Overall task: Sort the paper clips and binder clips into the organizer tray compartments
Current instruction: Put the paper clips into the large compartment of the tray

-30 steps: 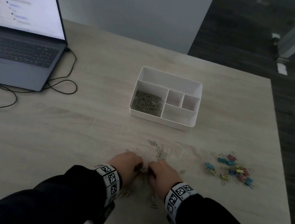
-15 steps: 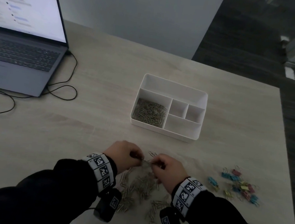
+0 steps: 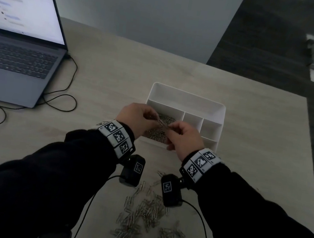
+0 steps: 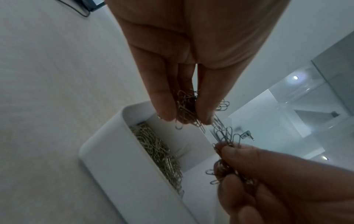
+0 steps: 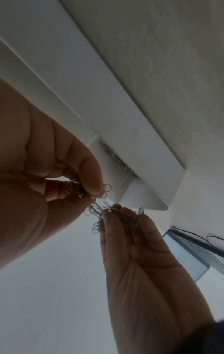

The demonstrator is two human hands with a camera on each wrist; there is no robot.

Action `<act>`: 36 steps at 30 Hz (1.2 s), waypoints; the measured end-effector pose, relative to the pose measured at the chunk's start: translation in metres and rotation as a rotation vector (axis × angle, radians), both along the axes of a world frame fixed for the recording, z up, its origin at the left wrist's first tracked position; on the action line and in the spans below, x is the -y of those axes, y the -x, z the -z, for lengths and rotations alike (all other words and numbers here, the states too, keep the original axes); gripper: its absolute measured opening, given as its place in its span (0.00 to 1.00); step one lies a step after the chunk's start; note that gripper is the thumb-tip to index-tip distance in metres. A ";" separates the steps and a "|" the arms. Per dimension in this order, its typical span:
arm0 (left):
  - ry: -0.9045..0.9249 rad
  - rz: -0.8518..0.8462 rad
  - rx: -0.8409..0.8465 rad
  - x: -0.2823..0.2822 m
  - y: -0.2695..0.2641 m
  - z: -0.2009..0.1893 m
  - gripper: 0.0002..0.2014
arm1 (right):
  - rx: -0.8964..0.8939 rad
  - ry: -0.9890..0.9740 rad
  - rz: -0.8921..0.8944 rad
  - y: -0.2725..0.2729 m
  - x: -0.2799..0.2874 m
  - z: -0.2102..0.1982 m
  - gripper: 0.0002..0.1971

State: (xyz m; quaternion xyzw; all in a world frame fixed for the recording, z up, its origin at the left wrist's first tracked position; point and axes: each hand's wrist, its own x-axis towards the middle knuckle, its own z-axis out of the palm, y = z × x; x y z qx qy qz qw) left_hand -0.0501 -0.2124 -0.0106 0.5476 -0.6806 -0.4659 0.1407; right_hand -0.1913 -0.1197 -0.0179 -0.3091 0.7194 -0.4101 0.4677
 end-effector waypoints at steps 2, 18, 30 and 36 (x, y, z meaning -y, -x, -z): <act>0.054 0.004 0.065 0.009 0.003 0.003 0.06 | 0.035 0.006 0.059 0.000 0.011 0.001 0.07; 0.081 0.013 0.106 -0.005 -0.009 0.001 0.08 | -0.047 -0.017 0.053 0.002 0.002 0.005 0.11; 0.021 0.408 0.426 -0.078 -0.060 0.025 0.18 | -0.508 -0.203 -0.274 0.028 -0.115 0.019 0.13; 0.081 0.614 0.571 -0.120 -0.075 0.049 0.26 | -0.772 -0.494 -0.523 0.035 -0.171 0.037 0.21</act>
